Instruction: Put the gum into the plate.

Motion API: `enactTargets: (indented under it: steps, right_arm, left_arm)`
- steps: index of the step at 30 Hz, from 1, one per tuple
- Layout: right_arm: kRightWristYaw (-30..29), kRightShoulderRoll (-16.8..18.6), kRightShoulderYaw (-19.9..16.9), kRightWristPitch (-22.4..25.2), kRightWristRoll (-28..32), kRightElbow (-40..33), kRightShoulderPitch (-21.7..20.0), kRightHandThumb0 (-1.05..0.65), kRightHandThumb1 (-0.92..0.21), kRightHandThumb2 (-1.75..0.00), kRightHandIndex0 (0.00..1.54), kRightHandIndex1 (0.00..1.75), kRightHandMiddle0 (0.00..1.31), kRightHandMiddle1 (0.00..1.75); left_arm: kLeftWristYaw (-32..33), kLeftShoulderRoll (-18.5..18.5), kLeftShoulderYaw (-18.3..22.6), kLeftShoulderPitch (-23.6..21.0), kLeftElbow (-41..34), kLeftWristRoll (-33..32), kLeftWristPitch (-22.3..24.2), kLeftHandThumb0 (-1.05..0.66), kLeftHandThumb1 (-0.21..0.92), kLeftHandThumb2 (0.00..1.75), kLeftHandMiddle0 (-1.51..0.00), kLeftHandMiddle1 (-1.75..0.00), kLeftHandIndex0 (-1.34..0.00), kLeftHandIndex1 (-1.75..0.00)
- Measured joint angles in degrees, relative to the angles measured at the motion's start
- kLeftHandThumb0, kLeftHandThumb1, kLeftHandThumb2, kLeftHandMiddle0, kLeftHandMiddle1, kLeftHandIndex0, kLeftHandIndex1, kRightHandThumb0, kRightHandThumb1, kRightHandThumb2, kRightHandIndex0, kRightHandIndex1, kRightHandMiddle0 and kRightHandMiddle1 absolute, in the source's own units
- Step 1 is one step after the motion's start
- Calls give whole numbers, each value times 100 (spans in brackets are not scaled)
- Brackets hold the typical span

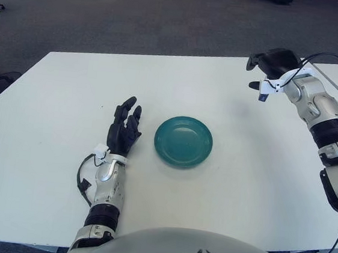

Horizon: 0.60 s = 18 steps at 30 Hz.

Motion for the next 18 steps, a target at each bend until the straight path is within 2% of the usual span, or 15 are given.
enactTargets:
  steps: [8,18]
  right_arm:
    - [-11,57,-53,-141,46,-27,19,-46,-38,-124,106,175,57,175]
    - [151,245,-111,-60,54,-560,163,-46,-37,-125,104,175,57,175]
  left_arm:
    - [1,0,3,-14,18,8,0,-79,92,82,-31,0,0,-79]
    - [-2,-2,3,-17,12,-54,4,-78,92,79,-33,-1,0,-80]
